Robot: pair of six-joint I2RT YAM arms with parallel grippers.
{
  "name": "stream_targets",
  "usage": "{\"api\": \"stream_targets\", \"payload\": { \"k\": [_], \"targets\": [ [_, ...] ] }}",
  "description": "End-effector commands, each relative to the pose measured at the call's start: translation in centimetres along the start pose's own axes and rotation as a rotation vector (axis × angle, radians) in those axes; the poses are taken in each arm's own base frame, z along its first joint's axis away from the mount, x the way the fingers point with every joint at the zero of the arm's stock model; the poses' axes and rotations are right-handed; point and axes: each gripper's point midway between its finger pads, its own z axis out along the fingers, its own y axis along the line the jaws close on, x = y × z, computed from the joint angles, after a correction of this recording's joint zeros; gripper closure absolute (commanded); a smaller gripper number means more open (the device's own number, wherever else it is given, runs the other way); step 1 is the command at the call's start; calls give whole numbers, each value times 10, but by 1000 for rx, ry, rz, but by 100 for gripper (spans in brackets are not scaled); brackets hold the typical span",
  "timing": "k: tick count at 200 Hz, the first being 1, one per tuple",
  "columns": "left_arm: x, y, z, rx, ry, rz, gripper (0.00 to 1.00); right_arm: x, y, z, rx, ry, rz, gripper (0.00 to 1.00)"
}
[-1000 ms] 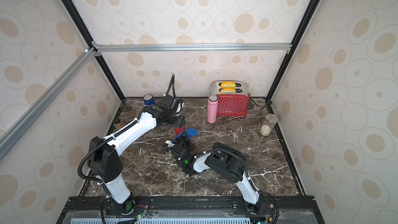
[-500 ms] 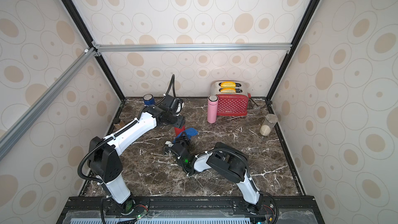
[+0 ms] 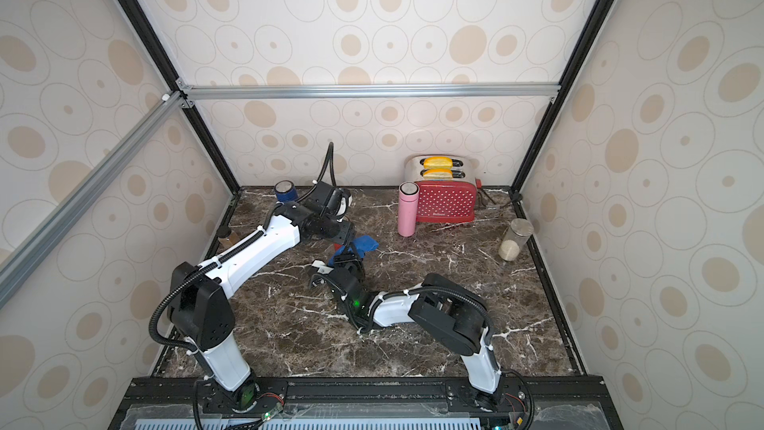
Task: Wipe the surface of the thermos
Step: Wipe the dirt from the surface of the thermos.
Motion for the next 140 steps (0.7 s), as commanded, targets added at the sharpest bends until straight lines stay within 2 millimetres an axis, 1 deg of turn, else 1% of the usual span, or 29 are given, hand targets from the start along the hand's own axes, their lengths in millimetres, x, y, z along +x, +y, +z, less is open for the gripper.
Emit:
{"api": "stream_targets", "payload": {
  "k": [1,12,22,34,41,52,60,69,73,78,94,107,109,122,140],
  "targets": [
    [65,-24,11,96,244,36,100,-19,41,2,-77,-47,35,100],
    [65,-24,11,96,245,35,100,-20,55,3,-104,-41,32,100],
    [65,-24,12,96,245,36,100,-22,63,4,-118,-39,29,100],
    [65,-24,12,97,246,36,100,-24,66,6,-121,-40,24,100],
    [65,-24,12,97,245,37,100,-25,63,7,-114,-40,19,100],
    [65,-24,12,95,247,37,100,-27,51,8,-85,-44,15,100],
    [66,-24,12,96,249,37,100,-28,38,8,-61,-48,16,100],
    [66,-24,12,95,249,37,100,-29,19,8,-30,-53,19,100],
    [66,-24,12,95,248,38,100,-28,6,7,-10,-55,26,100],
    [67,-24,12,95,250,37,100,-29,-2,7,1,-59,28,100],
    [68,-24,14,94,254,36,100,-27,-39,3,49,-72,52,100],
    [68,-23,15,91,255,35,100,-25,-62,1,77,-83,83,100],
    [69,-23,15,92,255,36,100,-25,-65,1,82,-83,63,100],
    [69,-24,15,95,253,36,100,-24,-78,-2,102,-90,54,100],
    [69,-24,16,96,256,35,100,-24,-83,-2,122,-93,40,100]
  ]
}}
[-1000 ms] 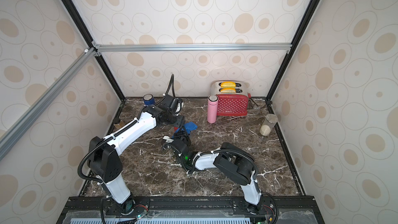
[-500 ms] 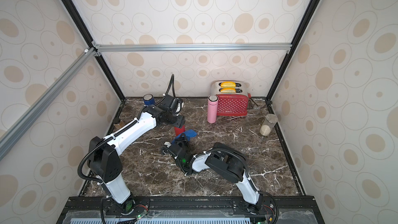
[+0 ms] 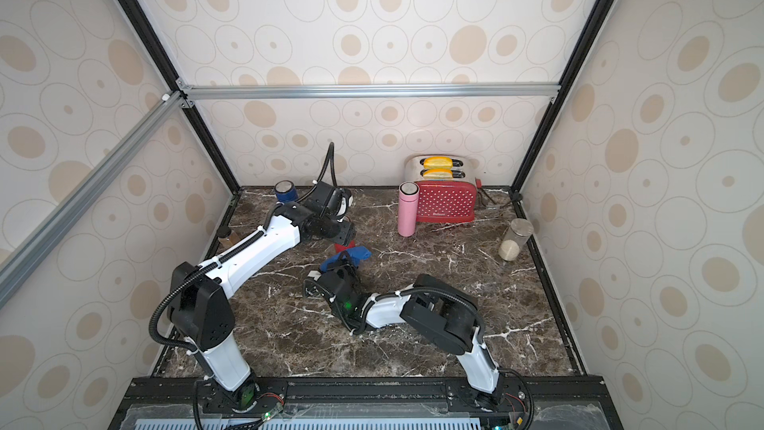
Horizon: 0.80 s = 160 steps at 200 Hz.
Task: Wipe the surface of the thermos
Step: Wipe the dirt from the surface of the thermos.
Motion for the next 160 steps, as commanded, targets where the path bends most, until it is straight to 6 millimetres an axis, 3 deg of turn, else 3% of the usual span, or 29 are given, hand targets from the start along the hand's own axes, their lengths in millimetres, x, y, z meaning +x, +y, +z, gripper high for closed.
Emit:
{"api": "stream_targets", "payload": {
  "k": [1,37,108,130,160],
  "targets": [
    [70,-23,15,93,264,23,100,6,-74,0,152,-26,119,100],
    [70,-24,14,98,261,23,100,2,-47,8,120,-13,77,100],
    [73,-22,9,92,267,28,100,9,83,37,-90,73,49,100],
    [73,-21,9,91,269,30,100,10,95,37,-115,84,63,100],
    [71,-19,8,91,264,28,100,22,79,22,-109,95,103,100]
  ]
}}
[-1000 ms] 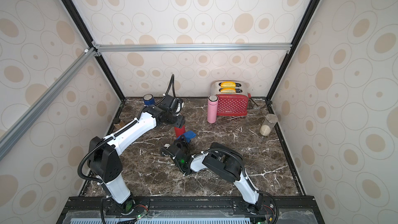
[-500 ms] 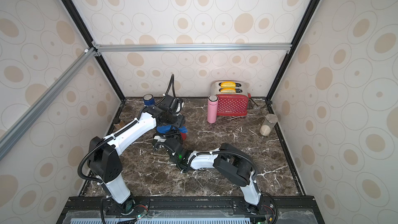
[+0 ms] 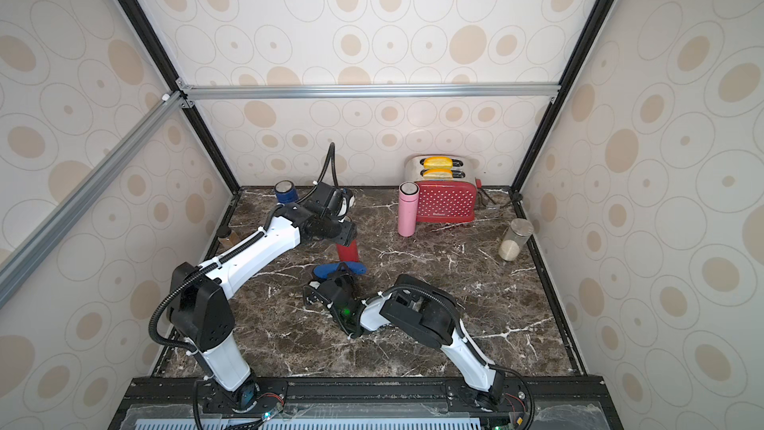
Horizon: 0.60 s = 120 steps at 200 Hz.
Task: Wipe the surface of the thermos
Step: Wipe the dirt from the surface of the thermos.
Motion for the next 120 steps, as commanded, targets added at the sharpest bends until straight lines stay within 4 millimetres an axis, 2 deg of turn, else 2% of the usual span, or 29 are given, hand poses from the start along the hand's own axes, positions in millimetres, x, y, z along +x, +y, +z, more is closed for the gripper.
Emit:
{"api": "stream_targets", "payload": {
  "k": [1,16,46,83,99,120],
  "targets": [
    [73,-17,7,79,276,15,100,46,-15,1,7,127,88,100],
    [70,-14,7,80,262,9,100,60,-20,-16,2,143,108,100],
    [63,-5,5,89,232,9,100,103,-20,-56,-51,216,167,100],
    [56,-10,-1,159,190,109,100,160,-20,-112,-238,288,391,100],
    [56,-16,-4,208,177,176,100,171,-19,-133,-359,272,489,100],
    [59,-24,-7,264,166,250,100,176,-22,-157,-498,245,618,100]
  ]
}}
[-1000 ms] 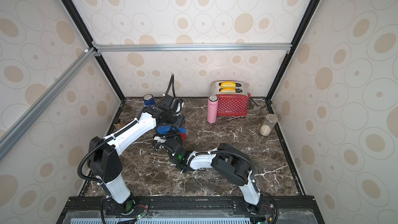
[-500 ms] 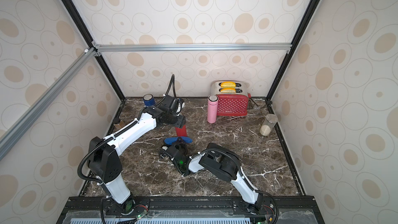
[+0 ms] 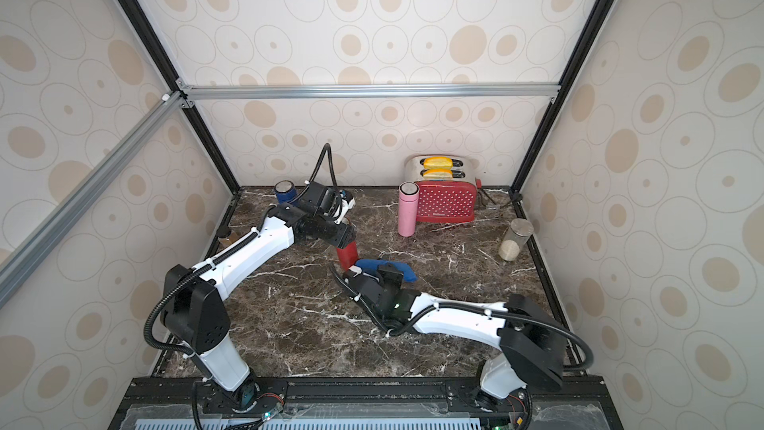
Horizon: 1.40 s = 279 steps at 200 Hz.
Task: Wipe the surface of the thermos
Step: Wipe the dirt from the surface of the thermos.
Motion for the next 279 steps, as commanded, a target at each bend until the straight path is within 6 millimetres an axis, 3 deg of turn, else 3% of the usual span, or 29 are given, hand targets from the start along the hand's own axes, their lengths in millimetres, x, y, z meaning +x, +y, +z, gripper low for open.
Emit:
{"api": "stream_targets", "payload": {
  "k": [1,39,98,141,178,247,279],
  "targets": [
    [49,-28,2,158,163,97,100,41,23,-26,-247,108,123,100],
    [59,-44,-8,263,123,233,100,35,28,-52,-461,56,350,100],
    [87,-74,-27,448,88,459,100,20,12,-63,-606,-33,646,100],
    [100,-91,-47,576,50,624,100,-3,-9,-57,-722,-153,874,100],
    [96,-87,-39,506,-57,736,100,-35,-24,-51,-790,-241,933,100],
    [82,-91,-29,513,-152,788,100,-82,-13,-27,-953,-315,1003,100],
    [70,-94,-29,508,-213,804,100,-92,15,-8,-1025,-290,1026,100]
  ]
}}
